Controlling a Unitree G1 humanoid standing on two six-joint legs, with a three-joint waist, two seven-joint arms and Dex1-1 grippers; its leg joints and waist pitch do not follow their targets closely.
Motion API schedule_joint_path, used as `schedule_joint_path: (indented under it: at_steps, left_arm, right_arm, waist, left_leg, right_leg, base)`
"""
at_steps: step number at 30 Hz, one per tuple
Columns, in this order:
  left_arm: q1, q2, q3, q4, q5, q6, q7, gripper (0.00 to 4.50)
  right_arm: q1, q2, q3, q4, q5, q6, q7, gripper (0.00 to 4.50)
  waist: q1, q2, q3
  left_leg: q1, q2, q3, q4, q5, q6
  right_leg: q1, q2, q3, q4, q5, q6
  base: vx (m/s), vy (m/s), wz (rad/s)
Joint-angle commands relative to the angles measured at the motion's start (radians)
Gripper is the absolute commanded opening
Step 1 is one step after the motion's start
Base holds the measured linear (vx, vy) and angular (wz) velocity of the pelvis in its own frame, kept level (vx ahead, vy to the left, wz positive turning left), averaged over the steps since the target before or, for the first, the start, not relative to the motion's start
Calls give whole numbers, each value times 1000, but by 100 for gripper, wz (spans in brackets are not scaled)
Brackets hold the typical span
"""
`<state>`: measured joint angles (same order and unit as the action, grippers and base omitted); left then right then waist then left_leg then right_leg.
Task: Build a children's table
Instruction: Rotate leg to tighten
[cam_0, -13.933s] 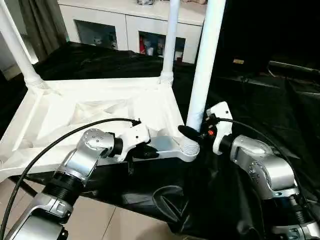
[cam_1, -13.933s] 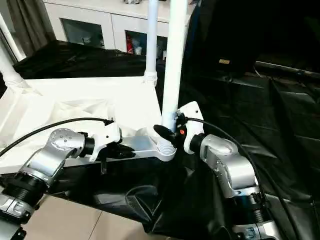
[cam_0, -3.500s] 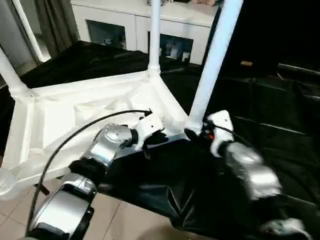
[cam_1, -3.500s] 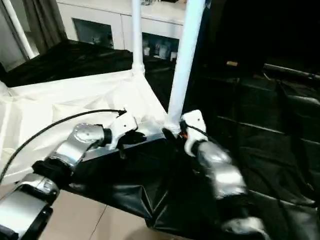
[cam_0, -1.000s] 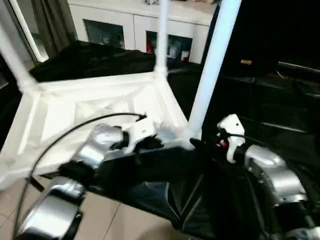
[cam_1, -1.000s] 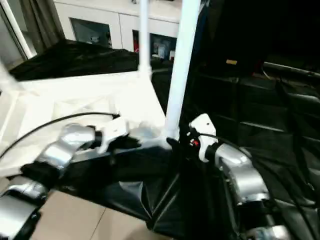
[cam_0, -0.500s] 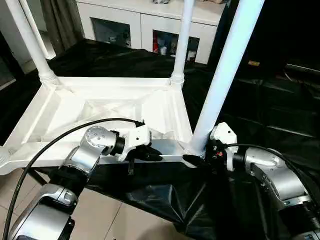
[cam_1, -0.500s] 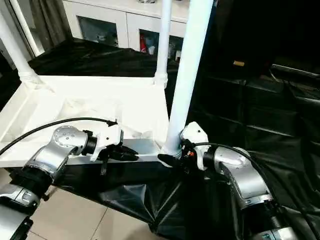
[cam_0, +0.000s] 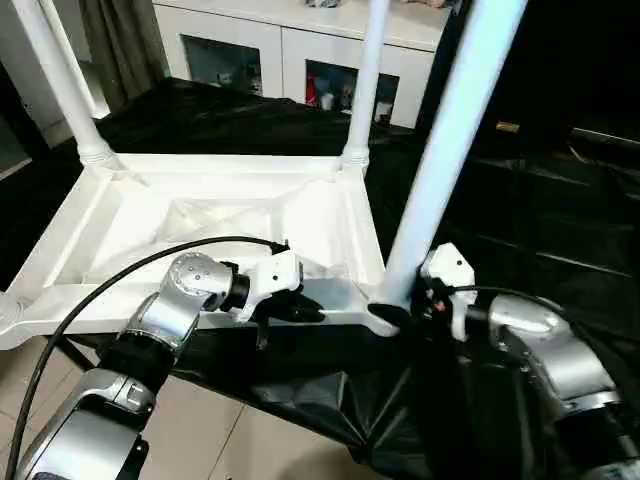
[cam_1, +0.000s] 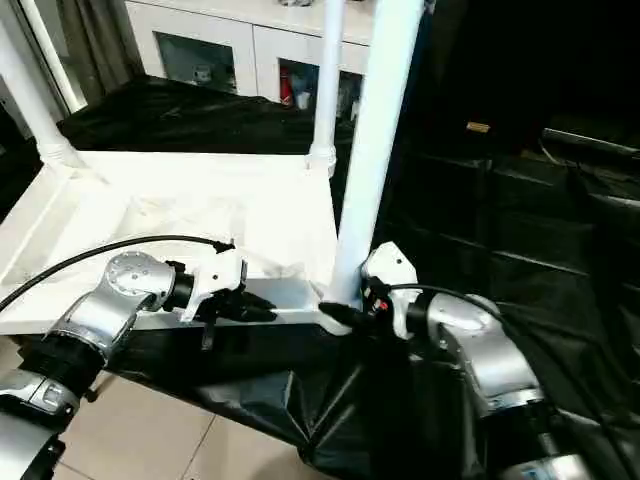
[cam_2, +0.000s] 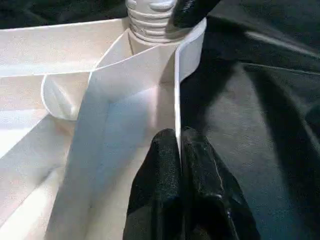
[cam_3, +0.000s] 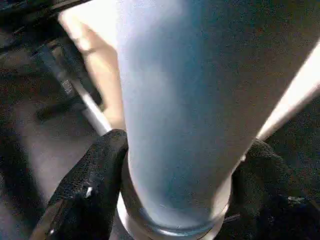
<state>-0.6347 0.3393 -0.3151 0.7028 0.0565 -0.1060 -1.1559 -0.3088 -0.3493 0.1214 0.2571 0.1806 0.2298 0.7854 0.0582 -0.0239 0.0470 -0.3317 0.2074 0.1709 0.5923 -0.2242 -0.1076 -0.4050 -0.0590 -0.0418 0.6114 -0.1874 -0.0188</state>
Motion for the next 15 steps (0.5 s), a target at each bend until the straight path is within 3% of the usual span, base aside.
schedule_joint_path:
  at_steps: [1,3,5,9,12,15]
  left_arm:
    - [-30,-40,-5,73,52,25,134,0]
    - [-52,-75,8,114,58,52,211,0]
    - [-70,-101,13,135,62,78,262,0]
    - [-109,-165,12,173,89,134,392,0]
    - [-129,-196,6,206,105,117,413,0]
    - [-130,-189,-2,209,113,104,403,0]
  right_arm:
    - [-12,60,-37,60,-11,13,-147,270]
    - [-18,120,-58,84,-17,33,-253,270]
    - [-22,163,-63,98,-41,46,-345,270]
    - [-19,254,-73,111,-49,56,-457,270]
    - [-13,287,-54,112,-72,28,-465,270]
    - [-15,285,-60,110,-60,18,-450,339]
  waist:
    - [-3,3,-53]
    - [-3,2,-52]
    - [-1,4,-52]
    - [1,6,-54]
    - [2,8,-54]
    - [2,10,-52]
  left_leg:
    - [-6,15,6,-68,-124,35]
    - [-3,14,2,-72,-150,8]
    - [-6,13,0,-74,-154,3]
    - [-3,13,1,-73,-142,1]
    - [-6,12,1,-75,-142,10]
    - [-6,12,0,-76,-168,15]
  right_leg:
    - [51,-66,43,-74,-174,-222]
    - [52,-66,42,-81,-254,-195]
    - [55,-67,43,-82,-274,-176]
    - [50,-66,44,-81,-226,-178]
    - [53,-65,45,-82,-211,-179]
    - [54,-67,45,-86,-234,-175]
  base:
    - [0,0,0]
    - [0,0,0]
    - [0,0,0]
    - [0,0,0]
    - [0,0,0]
    - [0,0,0]
